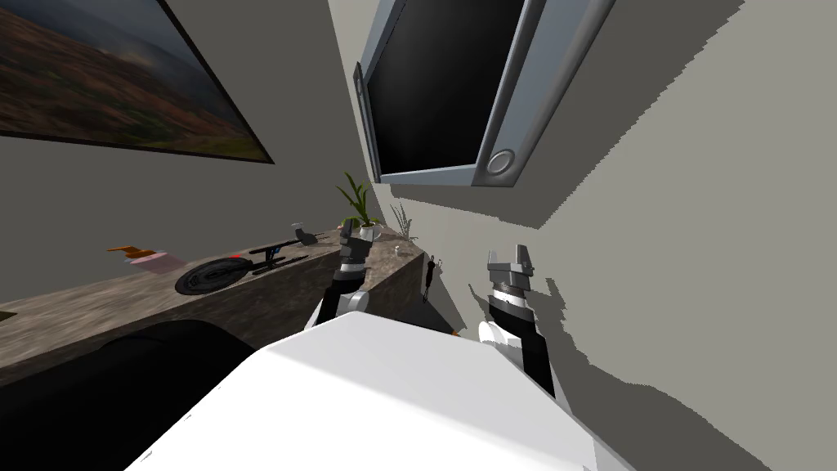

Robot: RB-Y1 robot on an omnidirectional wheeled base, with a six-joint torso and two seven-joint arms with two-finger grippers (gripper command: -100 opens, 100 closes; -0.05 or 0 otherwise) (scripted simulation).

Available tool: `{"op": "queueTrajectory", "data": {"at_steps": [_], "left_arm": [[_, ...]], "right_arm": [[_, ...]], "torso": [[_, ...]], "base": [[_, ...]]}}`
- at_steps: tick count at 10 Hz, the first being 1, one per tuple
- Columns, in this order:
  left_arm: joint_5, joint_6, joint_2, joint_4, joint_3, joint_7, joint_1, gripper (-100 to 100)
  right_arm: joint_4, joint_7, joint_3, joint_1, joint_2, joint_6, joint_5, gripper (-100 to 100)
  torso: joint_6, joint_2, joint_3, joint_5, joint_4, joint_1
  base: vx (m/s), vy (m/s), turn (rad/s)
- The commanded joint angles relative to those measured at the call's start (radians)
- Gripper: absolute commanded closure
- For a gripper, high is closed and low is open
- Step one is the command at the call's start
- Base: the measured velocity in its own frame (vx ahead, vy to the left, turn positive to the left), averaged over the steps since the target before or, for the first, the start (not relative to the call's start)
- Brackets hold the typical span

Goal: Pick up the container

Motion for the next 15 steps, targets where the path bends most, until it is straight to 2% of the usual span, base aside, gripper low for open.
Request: {"op": "queueTrajectory", "data": {"at_steps": [1,7,12,13,15], "left_arm": [[-0.012,0.017,0.049,0.009,-0.003,0.003,-0.009,-100],[-0.079,0.117,0.198,0.066,-0.026,0.021,-0.064,-100],[-0.151,0.239,0.341,0.151,-0.062,0.038,-0.131,-100],[-0.151,0.239,0.342,0.151,-0.062,0.038,-0.131,-100],[-0.178,0.291,0.404,0.195,-0.080,0.043,-0.160,-100]], "right_arm": [[0.000,0.000,0.000,0.000,0.000,0.000,0.000,0],[0.000,0.000,0.000,0.000,0.000,0.000,0.000,0],[0.000,0.000,0.000,0.000,0.000,0.000,0.000,0],[0.000,0.000,0.000,0.000,0.000,0.000,0.000,0],[0.000,0.000,0.000,0.000,0.000,0.000,0.000,0]], "torso": [[0.000,0.000,0.000,0.000,0.000,0.000],[0.000,0.008,0.004,0.001,0.002,0.006],[0.000,0.009,0.005,0.001,0.002,0.006],[0.000,0.008,0.005,0.002,0.002,0.006],[0.000,0.003,0.002,0.001,0.001,0.004]], "base": [[-0.050,0.026,-0.008],[-0.107,0.063,-0.029],[-0.135,0.072,-0.066],[-0.068,0.053,-0.033],[-0.060,0.047,-0.069]]}}
